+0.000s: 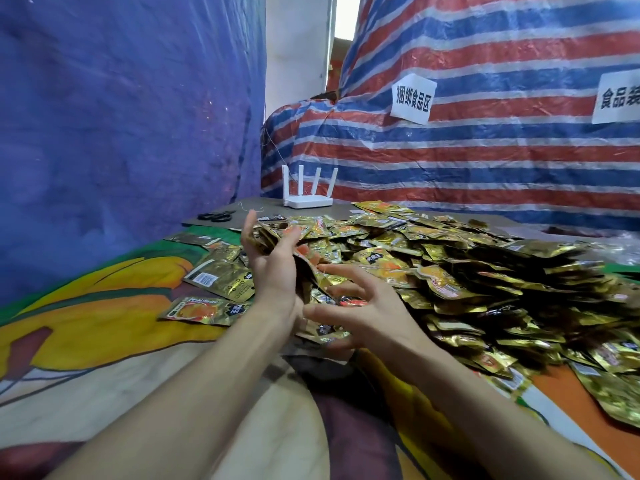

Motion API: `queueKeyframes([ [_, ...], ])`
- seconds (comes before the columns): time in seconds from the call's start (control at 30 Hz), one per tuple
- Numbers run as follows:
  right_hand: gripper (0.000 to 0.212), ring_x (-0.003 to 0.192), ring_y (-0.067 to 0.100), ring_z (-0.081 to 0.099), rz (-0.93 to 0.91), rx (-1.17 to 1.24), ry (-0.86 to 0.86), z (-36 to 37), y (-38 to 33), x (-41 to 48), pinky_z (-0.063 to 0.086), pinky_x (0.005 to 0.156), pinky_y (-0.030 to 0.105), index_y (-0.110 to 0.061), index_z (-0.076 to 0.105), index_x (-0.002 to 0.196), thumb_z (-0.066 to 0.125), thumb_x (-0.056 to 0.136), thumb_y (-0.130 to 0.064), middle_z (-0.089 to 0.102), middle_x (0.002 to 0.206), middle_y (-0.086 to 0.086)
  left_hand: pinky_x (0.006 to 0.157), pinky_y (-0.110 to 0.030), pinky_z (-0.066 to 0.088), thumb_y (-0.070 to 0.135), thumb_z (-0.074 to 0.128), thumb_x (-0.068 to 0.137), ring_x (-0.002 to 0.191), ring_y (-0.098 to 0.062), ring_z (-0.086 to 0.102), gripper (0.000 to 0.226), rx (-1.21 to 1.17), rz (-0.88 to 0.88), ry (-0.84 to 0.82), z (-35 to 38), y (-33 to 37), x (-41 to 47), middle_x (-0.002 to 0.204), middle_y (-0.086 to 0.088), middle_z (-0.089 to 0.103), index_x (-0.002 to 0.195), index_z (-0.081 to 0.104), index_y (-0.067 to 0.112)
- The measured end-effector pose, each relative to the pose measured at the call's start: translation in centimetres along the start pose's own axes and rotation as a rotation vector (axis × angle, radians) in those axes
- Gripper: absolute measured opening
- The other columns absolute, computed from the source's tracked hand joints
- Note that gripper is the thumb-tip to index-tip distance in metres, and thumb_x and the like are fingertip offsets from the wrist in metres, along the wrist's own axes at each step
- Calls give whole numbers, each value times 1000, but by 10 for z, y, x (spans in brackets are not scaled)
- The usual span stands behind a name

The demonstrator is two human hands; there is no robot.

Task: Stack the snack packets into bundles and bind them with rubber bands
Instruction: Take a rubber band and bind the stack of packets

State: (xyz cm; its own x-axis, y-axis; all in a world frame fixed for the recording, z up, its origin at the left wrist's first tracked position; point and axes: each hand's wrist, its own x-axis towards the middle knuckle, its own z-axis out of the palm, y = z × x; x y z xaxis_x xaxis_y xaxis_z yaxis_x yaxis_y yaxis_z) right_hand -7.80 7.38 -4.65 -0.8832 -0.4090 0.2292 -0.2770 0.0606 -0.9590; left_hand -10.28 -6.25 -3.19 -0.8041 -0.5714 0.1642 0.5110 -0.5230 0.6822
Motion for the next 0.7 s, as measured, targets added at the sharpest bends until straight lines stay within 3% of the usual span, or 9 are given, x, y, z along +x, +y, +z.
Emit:
queueKeyframes([
  [0.1, 57, 112, -4, 60, -124, -92, 73, 8, -2, 0, 57, 92, 38, -48, 68, 114, 94, 67, -28, 63, 122, -18, 98, -60, 52, 24, 69, 93, 115, -35, 64, 40, 97, -98, -4, -2, -1, -2, 132, -14, 59, 116, 54, 53],
  [0.2, 54, 106, -21, 53, -200, -52, 138, 7, -3, 0, 47, 95, 26, -42, 69, 113, 92, 69, -22, 65, 118, -28, 92, -51, 56, 40, 66, 94, 106, -37, 69, 48, 57, -341, -116, 1, -2, -8, 127, -17, 66, 137, 55, 22],
  [0.27, 52, 104, -25, 51, -211, -4, 168, 6, -4, -1, 45, 93, 23, -41, 70, 111, 90, 70, -17, 65, 113, -31, 92, -49, 57, 48, 62, 95, 105, -39, 71, 60, 80, -423, -180, 5, -1, -15, 125, -23, 67, 135, 58, 5],
  [0.43, 62, 112, -12, 57, -256, -6, 270, 7, -10, -2, 48, 106, 39, -36, 67, 119, 89, 68, -8, 68, 111, -23, 92, -43, 57, 56, 51, 99, 101, -32, 74, 60, 70, -461, -281, 6, 1, -23, 110, -19, 74, 121, 67, 3],
  [0.5, 68, 114, -9, 57, -283, -31, 284, 5, -10, -1, 46, 105, 34, -37, 65, 125, 89, 68, -8, 69, 114, -20, 86, -40, 59, 56, 48, 100, 97, -30, 75, 58, 78, -480, -299, 6, -2, -23, 107, -17, 76, 117, 70, 4],
  [0.57, 72, 113, -10, 56, -306, -49, 295, 3, -8, 0, 43, 97, 16, -38, 63, 129, 89, 68, -9, 69, 114, -16, 80, -37, 61, 54, 47, 101, 92, -28, 76, 56, 95, -490, -301, 6, -4, -22, 102, -16, 77, 110, 72, 4],
  [0.63, 72, 108, -14, 55, -319, -67, 304, 1, -7, 0, 38, 82, 0, -38, 64, 129, 88, 68, -7, 69, 113, -14, 93, -40, 57, 54, 47, 101, 101, -29, 74, 57, 118, -501, -306, 5, -6, -21, 107, -16, 76, 116, 70, 3],
  [0.7, 71, 106, -13, 57, -321, -68, 302, -1, -7, 2, 43, 82, 4, -38, 65, 126, 89, 68, -5, 69, 113, -11, 94, -40, 57, 52, 49, 101, 104, -30, 73, 56, 142, -502, -312, 6, -6, -21, 111, -17, 75, 122, 67, 3],
])
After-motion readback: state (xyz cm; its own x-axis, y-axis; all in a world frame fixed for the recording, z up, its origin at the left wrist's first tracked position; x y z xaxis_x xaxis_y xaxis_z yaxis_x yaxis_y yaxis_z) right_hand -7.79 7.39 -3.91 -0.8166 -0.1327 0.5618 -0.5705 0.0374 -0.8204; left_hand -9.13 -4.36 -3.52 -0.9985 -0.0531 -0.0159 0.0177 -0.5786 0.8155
